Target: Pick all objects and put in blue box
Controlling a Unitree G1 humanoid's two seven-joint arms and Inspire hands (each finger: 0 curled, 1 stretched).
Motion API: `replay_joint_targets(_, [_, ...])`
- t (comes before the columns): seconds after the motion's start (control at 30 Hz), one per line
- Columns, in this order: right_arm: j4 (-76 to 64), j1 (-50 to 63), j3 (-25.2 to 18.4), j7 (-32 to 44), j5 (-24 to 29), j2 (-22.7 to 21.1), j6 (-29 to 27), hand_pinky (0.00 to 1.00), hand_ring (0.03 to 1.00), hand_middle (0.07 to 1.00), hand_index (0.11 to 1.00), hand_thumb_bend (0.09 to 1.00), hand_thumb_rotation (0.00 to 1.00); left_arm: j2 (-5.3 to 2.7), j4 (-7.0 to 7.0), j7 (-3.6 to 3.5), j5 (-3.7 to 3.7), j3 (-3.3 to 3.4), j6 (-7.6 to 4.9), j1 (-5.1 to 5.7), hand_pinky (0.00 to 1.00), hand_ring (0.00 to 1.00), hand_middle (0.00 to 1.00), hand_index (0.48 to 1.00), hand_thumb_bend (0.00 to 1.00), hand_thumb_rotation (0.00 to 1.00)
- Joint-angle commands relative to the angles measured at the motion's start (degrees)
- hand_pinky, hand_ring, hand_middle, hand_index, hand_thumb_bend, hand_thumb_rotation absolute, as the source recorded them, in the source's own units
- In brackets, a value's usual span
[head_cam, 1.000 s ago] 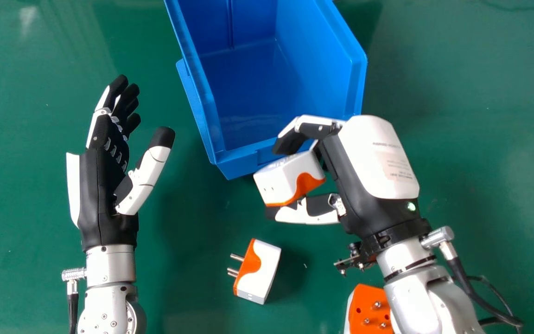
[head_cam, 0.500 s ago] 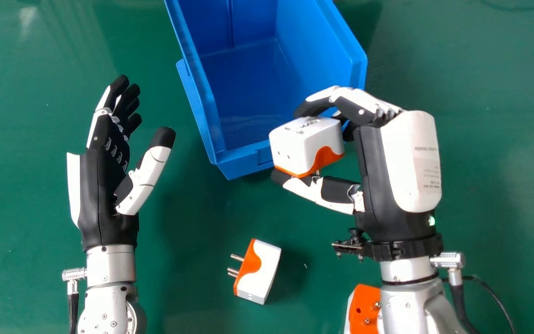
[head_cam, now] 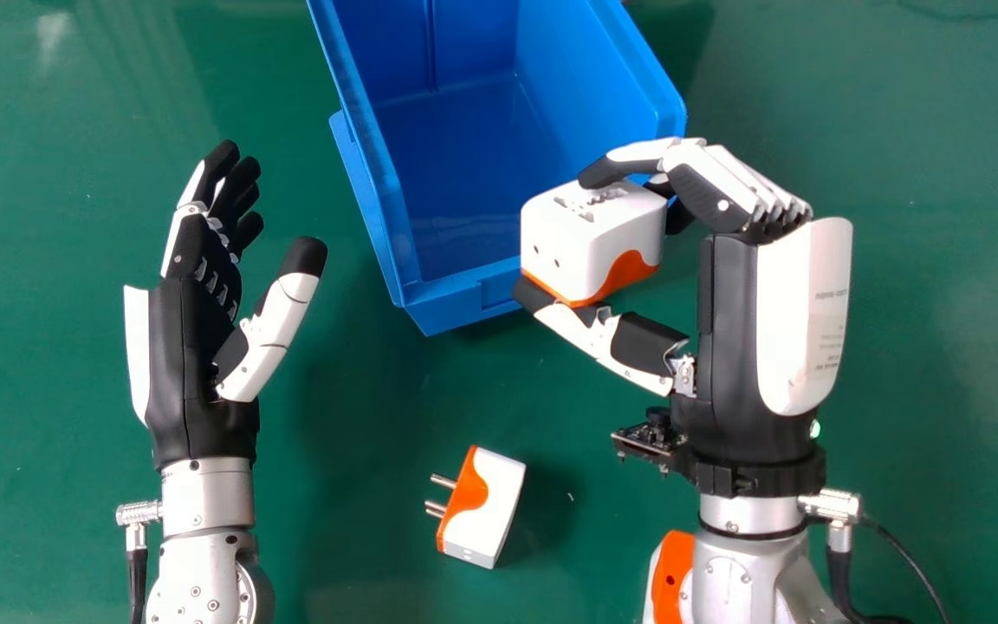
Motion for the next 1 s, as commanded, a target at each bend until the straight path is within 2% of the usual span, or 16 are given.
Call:
replay_joint_targets(0.0, [-0.5, -1.2, -0.4, -2.0, -0.4, 0.5, -1.2, 0.33, 0.427, 0.526, 0.499, 0.497, 0.00, -0.18, -1.07, -0.12, 0.17, -0.37, -1.06, 0.05, 0.88, 0.89, 0.88, 0.873, 0.78, 0.52])
replay_joint_targets(0.13, [0.0, -1.7, -0.3, -2.6, -0.7, 0.5, -1.4, 0.33, 0.427, 0.527, 0.501, 0.497, 0.00, -0.17, -0.97, 0.25, 0.50, -0.39, -1.16, -0.01, 0.89, 0.89, 0.88, 0.874, 0.78, 0.52])
replay_joint_targets(0.2, [0.2, -1.9, -0.3, -2.8, -0.8, 0.4, -1.5, 0.33, 0.427, 0.528, 0.502, 0.496, 0.00, -0.26, -0.79, 0.34, 0.46, -0.35, -1.31, -0.15, 0.89, 0.89, 0.88, 0.874, 0.79, 0.52])
replay_joint_targets(0.3, [0.6, -2.2, -0.2, -2.9, -1.0, 0.5, -1.1, 0.33, 0.427, 0.528, 0.501, 0.496, 0.00, -0.35, -0.69, -0.03, 0.01, -0.35, -1.09, -0.29, 0.89, 0.89, 0.88, 0.874, 0.78, 0.52])
replay_joint_targets(0.37, [1.2, -2.8, -0.1, -3.1, -1.5, 0.7, -0.4, 0.33, 0.427, 0.528, 0.501, 0.497, 0.00, -0.35, -0.51, 0.24, 0.19, -0.28, -1.03, -0.52, 0.89, 0.89, 0.88, 0.874, 0.79, 0.52])
replay_joint_targets(0.5, [4.1, -5.0, 0.0, -2.4, -0.2, 1.2, -1.1, 0.33, 0.426, 0.527, 0.499, 0.497, 0.00, -0.19, -0.52, 0.01, 0.38, -0.45, -0.70, -0.68, 0.89, 0.89, 0.88, 0.873, 0.79, 0.52])
replay_joint_targets(0.53, [4.7, -5.7, 0.0, -2.3, 0.0, 1.3, -1.0, 0.33, 0.427, 0.526, 0.498, 0.497, 0.00, -0.27, -0.42, -0.32, 0.00, -0.42, -0.75, -0.85, 0.89, 0.89, 0.88, 0.873, 0.79, 0.52])
replay_joint_targets(0.6, [5.6, -7.3, -0.1, -2.2, -0.1, 1.2, -1.2, 0.33, 0.427, 0.526, 0.498, 0.497, 0.00, -0.31, -0.25, -0.50, -0.26, -0.35, -0.70, -1.17, 0.89, 0.89, 0.88, 0.873, 0.79, 0.52])
replay_joint_targets(0.67, [6.2, -8.7, -0.2, -1.8, 0.0, 1.1, -1.2, 0.33, 0.429, 0.524, 0.495, 0.497, 0.00, -0.23, -0.05, -0.24, -0.01, -0.25, -0.68, -1.44, 0.89, 0.89, 0.88, 0.873, 0.79, 0.52])
replay_joint_targets(0.77, [6.9, -11.1, -0.3, -1.0, 0.1, 1.1, -0.9, 0.33, 0.432, 0.524, 0.494, 0.497, 0.00, 0.17, -0.01, 0.62, 0.91, -0.20, -0.29, -1.83, 0.89, 0.89, 0.88, 0.873, 0.79, 0.52])
replay_joint_targets(0.97, [9.8, -17.2, -0.8, 0.9, 0.6, 0.7, 0.0, 0.33, 0.438, 0.524, 0.493, 0.498, 0.00, 0.46, 0.08, 1.04, 1.02, -0.34, 0.10, -2.57, 0.89, 0.89, 0.88, 0.873, 0.80, 0.52])
